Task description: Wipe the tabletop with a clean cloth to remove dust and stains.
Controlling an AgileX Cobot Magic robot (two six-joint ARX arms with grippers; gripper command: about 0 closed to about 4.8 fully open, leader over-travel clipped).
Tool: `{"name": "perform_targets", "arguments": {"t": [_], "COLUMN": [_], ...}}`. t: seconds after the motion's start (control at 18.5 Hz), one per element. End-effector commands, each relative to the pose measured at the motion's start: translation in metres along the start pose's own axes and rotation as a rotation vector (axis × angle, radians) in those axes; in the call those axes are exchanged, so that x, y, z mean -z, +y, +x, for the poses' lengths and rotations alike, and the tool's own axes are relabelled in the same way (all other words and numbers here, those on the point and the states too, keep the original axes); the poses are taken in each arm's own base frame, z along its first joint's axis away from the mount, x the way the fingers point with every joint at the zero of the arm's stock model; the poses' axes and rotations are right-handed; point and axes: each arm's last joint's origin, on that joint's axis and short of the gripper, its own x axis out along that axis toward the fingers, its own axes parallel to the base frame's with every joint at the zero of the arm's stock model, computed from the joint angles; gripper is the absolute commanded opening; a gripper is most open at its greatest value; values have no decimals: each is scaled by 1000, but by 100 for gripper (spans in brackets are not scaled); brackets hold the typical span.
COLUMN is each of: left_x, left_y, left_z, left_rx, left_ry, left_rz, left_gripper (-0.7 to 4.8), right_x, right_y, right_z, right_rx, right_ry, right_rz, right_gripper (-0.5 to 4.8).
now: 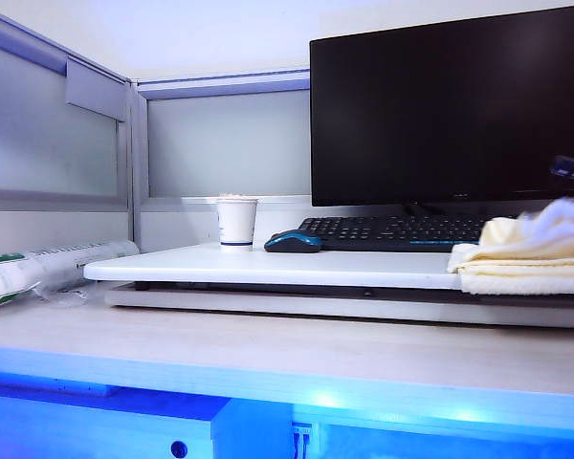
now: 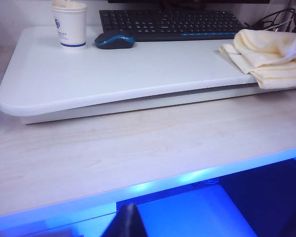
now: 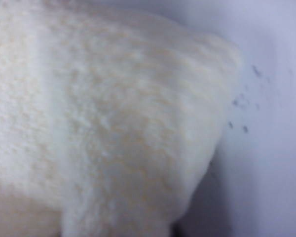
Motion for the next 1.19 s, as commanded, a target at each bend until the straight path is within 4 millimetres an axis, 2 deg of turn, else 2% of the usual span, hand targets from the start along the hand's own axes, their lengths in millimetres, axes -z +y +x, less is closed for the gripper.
{"name": "perform_targets", "arguments": {"t": [0.05, 0.11, 0.16, 0.27, 0.43, 0.54, 0.7, 1.08, 1.19], "left_x": [-1, -1, -1, -1, -1, -1, -1, -1, -1], "left_y": [0, 0, 0, 0, 0, 0, 0, 0, 0], "left_z": [0, 0, 0, 0, 0, 0, 0, 0, 0], "left_rx": [-1, -1, -1, -1, 0, -1, 0, 0, -2], "left_ry": [-6, -6, -6, -6, -6, -6, -6, -6, -6], "left_rz": [3, 3, 3, 3, 3, 3, 3, 3, 4], "left_gripper": [-5, -5, -5, -4, 5, 55, 55, 58, 57], "right_x": [-9, -12, -14, -26, -51, -64, -78, -76, -71], "right_y": [5, 6, 9, 18, 32, 45, 59, 99, 113], "right_z": [-2, -2, -4, -10, -26, -36, -50, -105, -130], "right_rx": [-88, -122, -151, -194, -219, -244, -275, -396, -428], "right_ry": [-75, -92, -97, -124, -186, -213, -256, -354, -416], "right_rz": [32, 49, 63, 38, 6, -20, -48, -133, -224], "right_gripper": [262, 355, 418, 479, 479, 479, 479, 479, 438]}}
